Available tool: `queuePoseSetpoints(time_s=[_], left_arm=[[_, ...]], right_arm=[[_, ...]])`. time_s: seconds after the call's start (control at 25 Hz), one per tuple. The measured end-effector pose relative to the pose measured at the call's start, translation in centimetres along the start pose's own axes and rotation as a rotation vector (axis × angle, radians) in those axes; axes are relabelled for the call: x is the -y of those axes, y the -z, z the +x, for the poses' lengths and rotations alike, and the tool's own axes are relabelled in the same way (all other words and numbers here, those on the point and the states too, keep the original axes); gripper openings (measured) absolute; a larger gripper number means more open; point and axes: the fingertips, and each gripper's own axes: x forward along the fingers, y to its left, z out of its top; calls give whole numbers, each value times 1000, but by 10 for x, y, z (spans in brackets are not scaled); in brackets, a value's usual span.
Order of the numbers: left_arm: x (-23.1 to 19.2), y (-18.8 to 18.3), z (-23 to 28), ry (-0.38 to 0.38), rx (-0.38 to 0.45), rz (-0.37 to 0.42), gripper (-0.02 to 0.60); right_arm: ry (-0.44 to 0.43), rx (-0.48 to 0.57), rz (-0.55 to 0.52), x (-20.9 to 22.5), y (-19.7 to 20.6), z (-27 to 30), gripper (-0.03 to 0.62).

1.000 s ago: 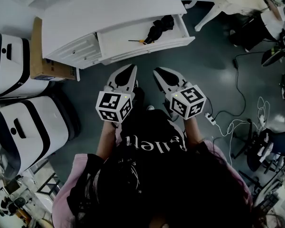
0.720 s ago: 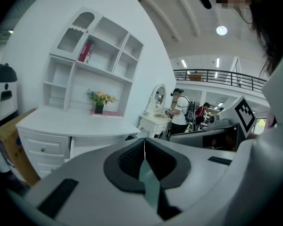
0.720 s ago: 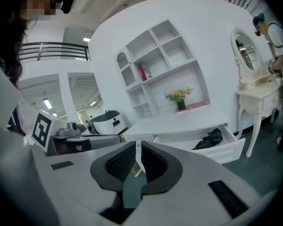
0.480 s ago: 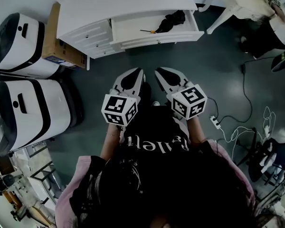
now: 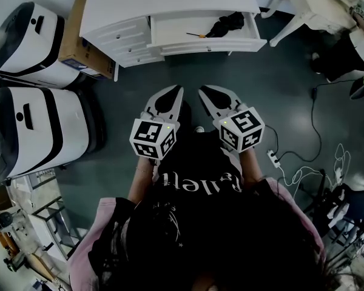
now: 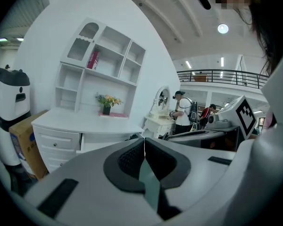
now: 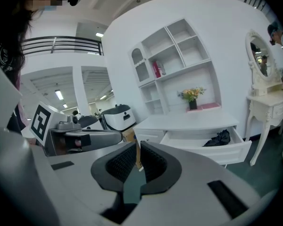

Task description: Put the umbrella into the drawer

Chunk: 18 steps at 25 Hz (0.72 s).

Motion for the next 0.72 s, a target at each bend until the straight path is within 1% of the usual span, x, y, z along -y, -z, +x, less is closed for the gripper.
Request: queuePoseSetpoints(time_s=[0.72], left_arm=[[9,-3,3,13,-1,20,15]], right_arm=[[6,6,13,4,0,-5,58]])
